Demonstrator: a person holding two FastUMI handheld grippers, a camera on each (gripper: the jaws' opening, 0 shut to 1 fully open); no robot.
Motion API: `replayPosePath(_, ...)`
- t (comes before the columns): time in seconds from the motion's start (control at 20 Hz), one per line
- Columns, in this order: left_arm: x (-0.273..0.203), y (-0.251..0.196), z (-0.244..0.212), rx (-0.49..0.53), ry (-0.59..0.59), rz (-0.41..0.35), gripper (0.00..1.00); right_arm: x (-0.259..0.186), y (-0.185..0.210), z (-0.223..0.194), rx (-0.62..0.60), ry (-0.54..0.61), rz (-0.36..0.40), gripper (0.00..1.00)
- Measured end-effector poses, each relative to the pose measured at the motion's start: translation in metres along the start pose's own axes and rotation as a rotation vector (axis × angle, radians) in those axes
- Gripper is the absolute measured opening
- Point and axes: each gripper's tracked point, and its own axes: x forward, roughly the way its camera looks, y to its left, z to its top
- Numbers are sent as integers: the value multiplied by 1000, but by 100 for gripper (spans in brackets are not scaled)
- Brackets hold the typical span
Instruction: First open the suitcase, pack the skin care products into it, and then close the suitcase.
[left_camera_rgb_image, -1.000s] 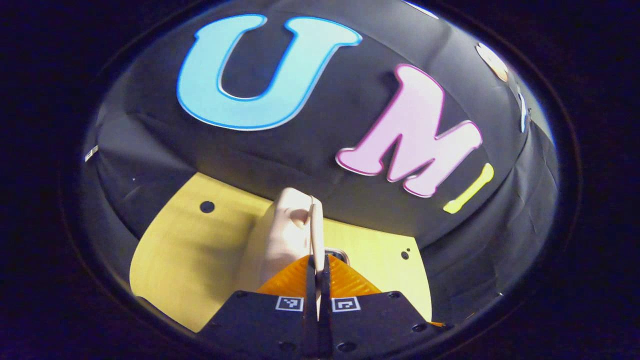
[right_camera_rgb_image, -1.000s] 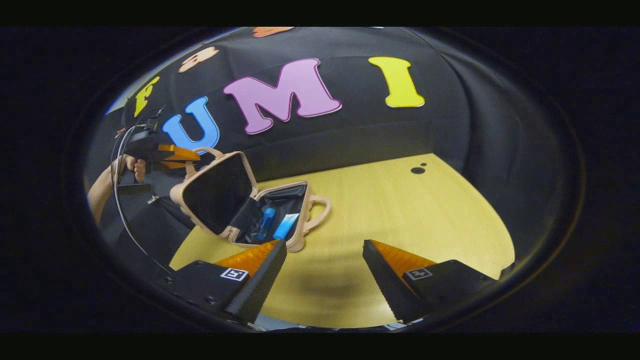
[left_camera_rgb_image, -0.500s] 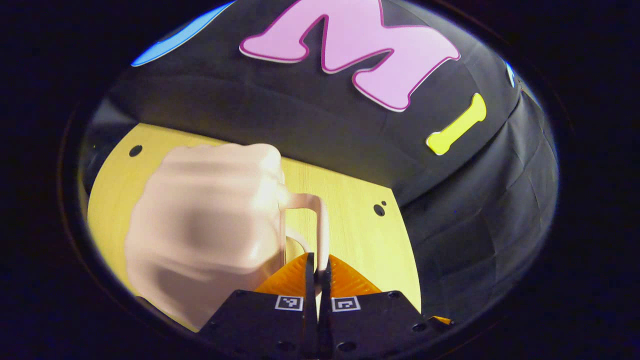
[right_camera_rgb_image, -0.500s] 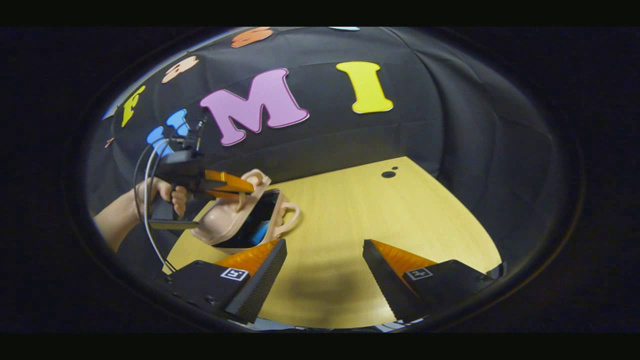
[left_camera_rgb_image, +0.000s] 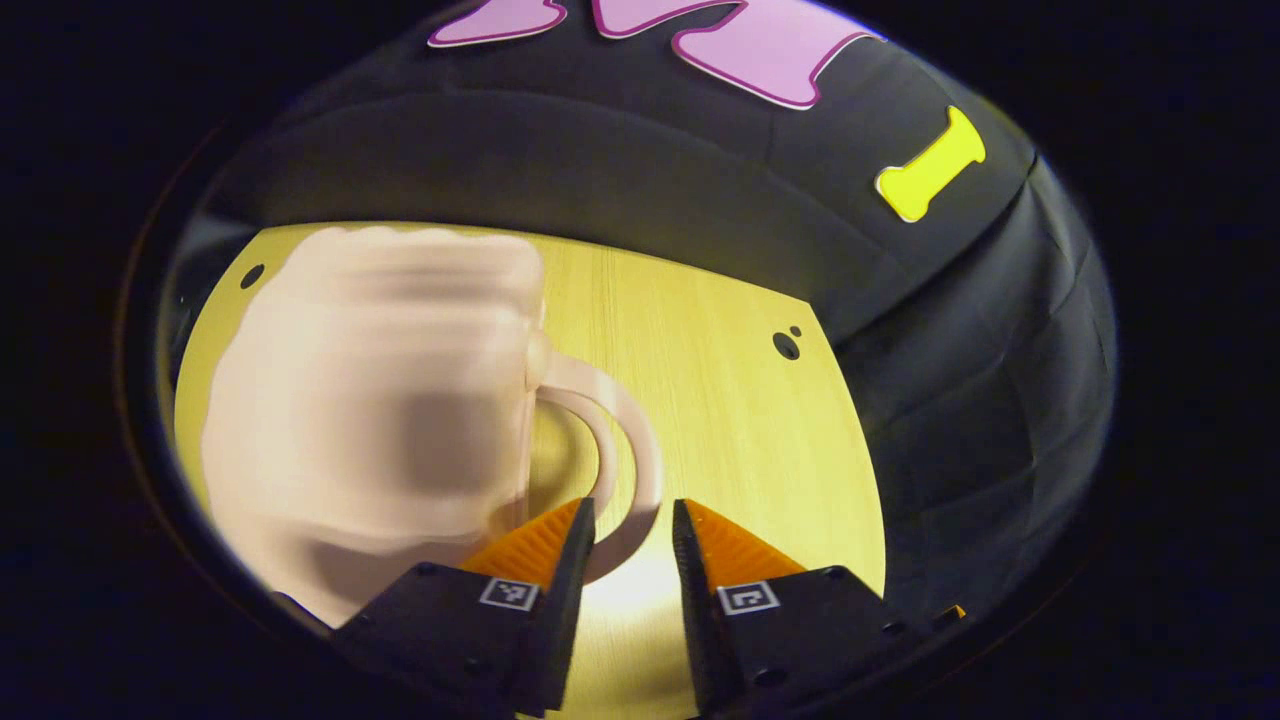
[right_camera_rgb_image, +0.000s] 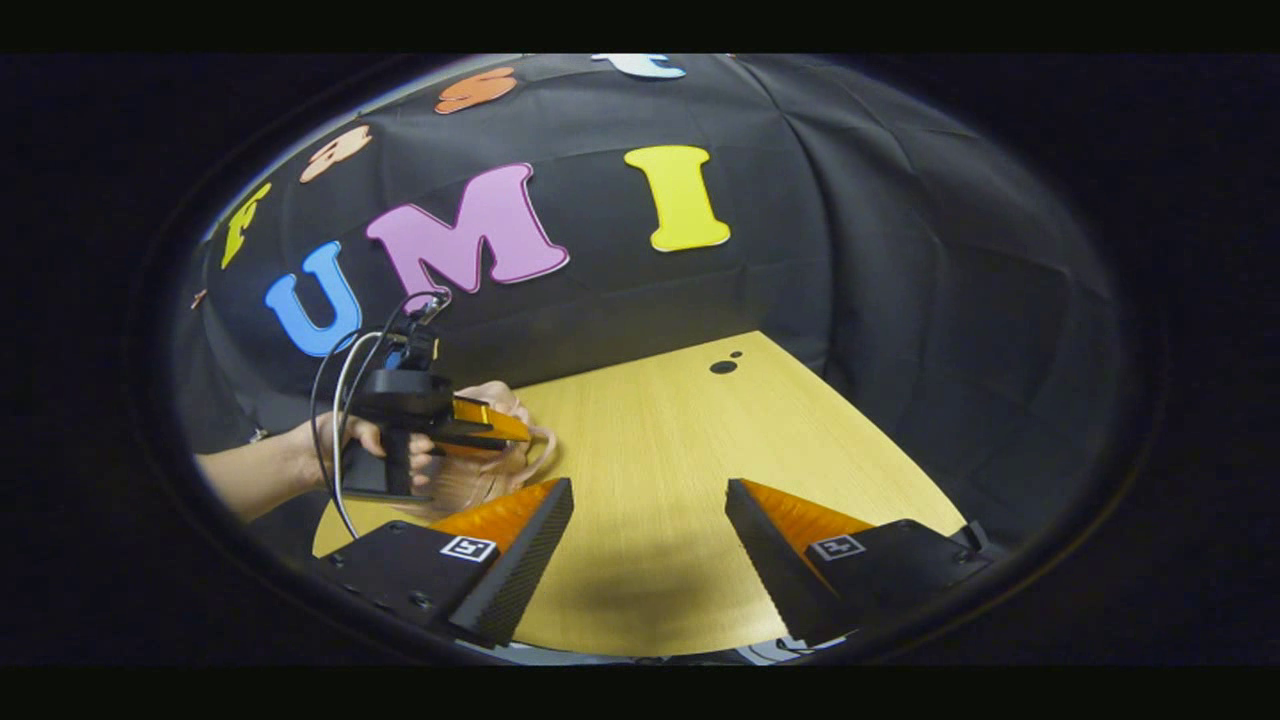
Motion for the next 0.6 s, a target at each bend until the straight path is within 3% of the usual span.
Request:
replayPosePath(0.05,-17,-8,3,-14,-29,-31,65,-3,3,8,-6,-20,-4,97)
replayPosePath(0.1,-34,-10,7,-17,-71,-44,70,-7,7,14,-12,-34,-6,97)
replayPosePath(0.15,-55,-11,9,-9,-120,-54,87,-12,12,20,-16,-47,-3,97)
replayPosePath(0.2,-79,-11,14,11,-180,-64,92,-17,18,24,-20,-58,3,97)
replayPosePath(0.4,-197,-5,30,150,-506,-40,95,-34,50,36,-33,-83,42,97)
replayPosePath(0.6,-298,16,8,306,-730,82,95,-62,80,19,-4,-86,35,97)
